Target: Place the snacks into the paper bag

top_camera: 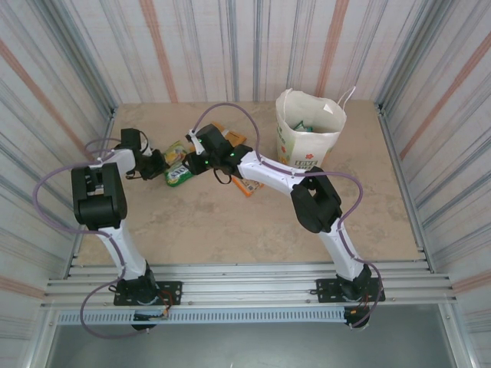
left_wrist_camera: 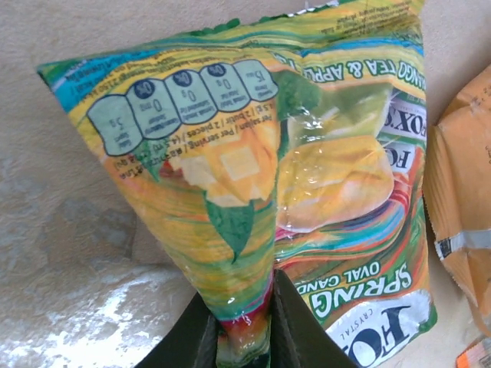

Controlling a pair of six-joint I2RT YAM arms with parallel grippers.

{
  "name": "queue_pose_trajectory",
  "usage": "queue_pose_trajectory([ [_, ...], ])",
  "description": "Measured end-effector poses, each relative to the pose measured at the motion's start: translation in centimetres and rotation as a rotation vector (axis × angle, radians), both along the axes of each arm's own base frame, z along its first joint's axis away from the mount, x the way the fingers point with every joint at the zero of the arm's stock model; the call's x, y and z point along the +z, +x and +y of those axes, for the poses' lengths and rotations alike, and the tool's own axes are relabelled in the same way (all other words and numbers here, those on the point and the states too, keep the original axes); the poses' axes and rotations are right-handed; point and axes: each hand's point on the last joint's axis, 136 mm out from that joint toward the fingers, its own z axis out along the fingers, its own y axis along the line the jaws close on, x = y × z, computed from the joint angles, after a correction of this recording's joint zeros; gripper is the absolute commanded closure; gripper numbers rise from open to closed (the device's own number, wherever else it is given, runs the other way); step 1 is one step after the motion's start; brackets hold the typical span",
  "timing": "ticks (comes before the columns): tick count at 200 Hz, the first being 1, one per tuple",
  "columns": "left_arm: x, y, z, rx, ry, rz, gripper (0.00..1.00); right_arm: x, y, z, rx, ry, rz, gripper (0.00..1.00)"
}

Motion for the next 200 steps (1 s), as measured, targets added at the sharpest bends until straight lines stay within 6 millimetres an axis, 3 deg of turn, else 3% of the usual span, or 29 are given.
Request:
queue_pose_trajectory([
  [38, 1.4, -0.3, -0.9, -0.055, 0.023, -0.034, 1.0, 0.0, -0.5, -2.1, -0.02, -0.015, 0.004, 0.53],
  [73, 4.7, -1.8, -2.8, -0.138, 0.045, -0.097, 1.0, 3.4, -1.0, -4.0, -0.037, 0.014, -0.06, 0.53],
  [109, 9.5, -3.5, -4.8, -0.231, 0.028, -0.225, 1.0, 7.9, -2.2, -6.8, -0.063, 0.072, -0.138, 0.52],
  [135, 13.0, -4.9, -6.8, -0.325, -0.002, -0.332, 1.0, 9.9, -3.4, -9.1, -0.073, 0.086, -0.185, 0.51],
  [200, 22.5, -8.9, -14.7, -0.621, -0.129, -0.666, 1.0, 13.4, -5.3, -15.3, -0.092, 0.139, -0.237, 0.46],
])
